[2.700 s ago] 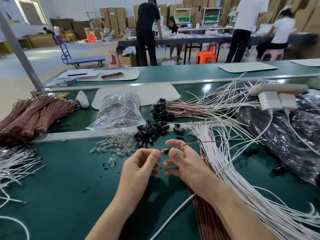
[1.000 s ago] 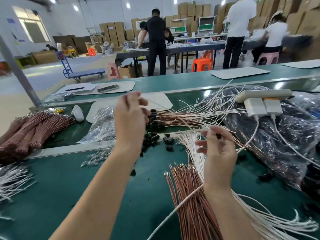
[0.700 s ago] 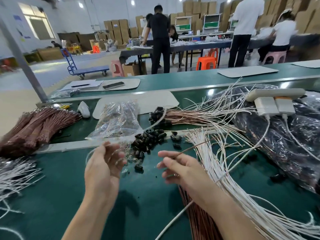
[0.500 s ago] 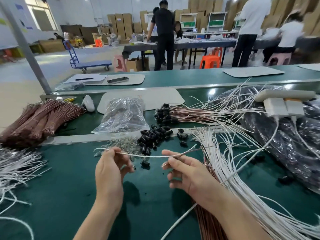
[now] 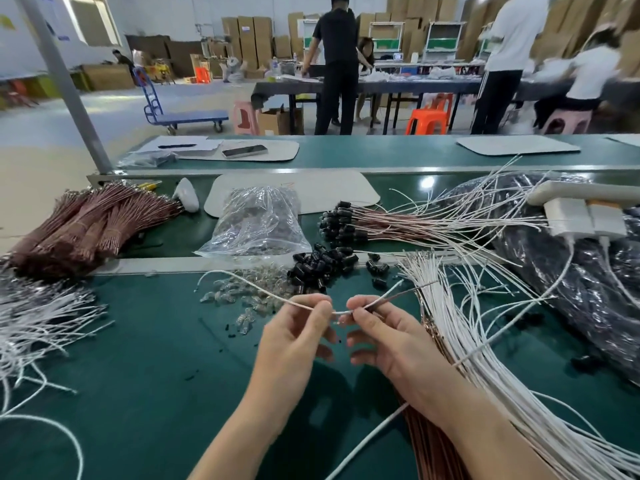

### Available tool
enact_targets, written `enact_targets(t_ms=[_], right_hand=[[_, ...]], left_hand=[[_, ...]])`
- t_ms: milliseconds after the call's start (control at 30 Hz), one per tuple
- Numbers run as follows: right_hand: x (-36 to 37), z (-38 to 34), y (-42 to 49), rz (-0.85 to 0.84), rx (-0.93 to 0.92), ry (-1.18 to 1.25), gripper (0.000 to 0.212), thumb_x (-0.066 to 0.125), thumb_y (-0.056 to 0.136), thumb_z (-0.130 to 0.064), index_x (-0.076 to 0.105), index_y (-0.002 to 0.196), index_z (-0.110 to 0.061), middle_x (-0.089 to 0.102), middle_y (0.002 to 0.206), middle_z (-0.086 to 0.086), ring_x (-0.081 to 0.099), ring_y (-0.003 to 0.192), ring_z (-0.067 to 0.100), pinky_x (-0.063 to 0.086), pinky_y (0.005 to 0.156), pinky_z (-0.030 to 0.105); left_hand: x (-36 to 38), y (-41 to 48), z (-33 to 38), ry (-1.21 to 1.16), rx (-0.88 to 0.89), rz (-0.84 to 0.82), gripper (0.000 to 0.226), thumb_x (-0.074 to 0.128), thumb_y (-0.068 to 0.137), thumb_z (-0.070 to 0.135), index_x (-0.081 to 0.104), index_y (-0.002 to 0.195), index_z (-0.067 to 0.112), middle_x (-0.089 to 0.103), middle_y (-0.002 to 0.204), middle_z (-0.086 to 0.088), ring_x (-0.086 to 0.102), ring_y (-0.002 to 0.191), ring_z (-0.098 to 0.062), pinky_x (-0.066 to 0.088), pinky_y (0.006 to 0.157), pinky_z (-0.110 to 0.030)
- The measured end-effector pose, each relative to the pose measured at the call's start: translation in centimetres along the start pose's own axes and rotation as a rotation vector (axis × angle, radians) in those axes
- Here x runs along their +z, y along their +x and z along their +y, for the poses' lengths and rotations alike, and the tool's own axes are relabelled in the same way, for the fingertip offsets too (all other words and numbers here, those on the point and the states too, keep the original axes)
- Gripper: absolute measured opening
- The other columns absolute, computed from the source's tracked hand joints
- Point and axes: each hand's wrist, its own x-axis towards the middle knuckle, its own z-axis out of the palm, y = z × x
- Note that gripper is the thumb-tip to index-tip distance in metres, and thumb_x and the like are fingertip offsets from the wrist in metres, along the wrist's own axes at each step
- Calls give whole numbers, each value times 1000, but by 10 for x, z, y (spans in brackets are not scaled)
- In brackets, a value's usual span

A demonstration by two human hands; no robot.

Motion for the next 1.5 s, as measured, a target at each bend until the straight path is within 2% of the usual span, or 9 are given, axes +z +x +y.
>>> enact_targets(t_ms=[100, 167, 267, 500, 633, 933, 1067, 1267, 1500], right_hand=[[-2, 1, 3, 53, -59, 14, 34, 64, 86, -18, 61, 119, -10, 76, 104, 12, 72, 81, 19, 57, 65, 26], [-5, -1, 6, 116, -108, 100, 32, 62, 84, -14, 55, 114, -7, 76, 106, 15, 74, 86, 21, 58, 70, 26], [-11, -6, 10, 184, -136, 272, 23, 59, 83, -3, 58, 106, -4, 75, 107, 19, 75, 92, 24, 60, 76, 26], [-19, -15, 6, 222, -127, 399, 34, 59, 83, 0, 69, 116, -3, 74, 95, 11, 75, 90, 22, 61, 75, 27], [-18, -16, 5, 216, -91, 395, 33, 54, 94, 3, 67, 122, -6, 74, 98, 11, 74, 86, 20, 61, 73, 28], [-23, -20, 2, 142, 18, 499, 37, 63, 87, -2, 69, 123, 0, 73, 112, 15, 73, 81, 14, 61, 71, 23], [-21, -19, 2, 94, 44, 426, 30, 64, 87, -6, 76, 114, -8, 74, 114, 11, 73, 81, 12, 61, 69, 24], [-23, -20, 2, 80, 33, 308, 33, 67, 86, -13, 76, 117, -18, 74, 117, 4, 72, 80, 10, 58, 62, 23], [-22, -20, 1, 52, 23, 225, 36, 67, 86, -17, 74, 121, -22, 73, 119, 3, 71, 79, 9, 55, 61, 22]], left_hand=[[2, 1, 0, -28, 38, 55, 25, 62, 88, 25, 67, 101, 4, 74, 80, -3, 68, 69, -14, 56, 57, -24], [-4, 5, 1, -59, 53, 142, 19, 58, 94, 21, 64, 101, 5, 75, 82, -2, 68, 68, -14, 56, 57, -24], [-16, 13, 3, -62, 76, 222, 15, 48, 103, 18, 59, 100, 8, 75, 84, -2, 69, 69, -14, 57, 57, -24], [-28, 16, 1, 85, 174, 236, 18, 37, 109, 16, 52, 98, 14, 72, 84, 4, 66, 68, -14, 56, 57, -25], [-26, 14, 0, 162, 224, 224, 20, 37, 109, 13, 53, 97, 15, 70, 83, 6, 64, 68, -14, 55, 58, -25], [-35, 19, -3, 213, 283, 255, 22, 38, 109, 14, 55, 96, 22, 68, 83, 3, 63, 66, -13, 54, 58, -24], [-39, 20, -7, 268, 296, 255, 33, 39, 109, 17, 57, 89, 37, 67, 84, 3, 63, 69, -14, 55, 60, -26], [-42, 21, -9, 344, 304, 266, 35, 40, 109, 17, 56, 88, 40, 67, 84, 5, 63, 70, -15, 53, 63, -34], [-42, 21, -8, 363, 310, 297, 32, 44, 108, 24, 56, 87, 44, 67, 83, 7, 62, 68, -12, 53, 60, -24]])
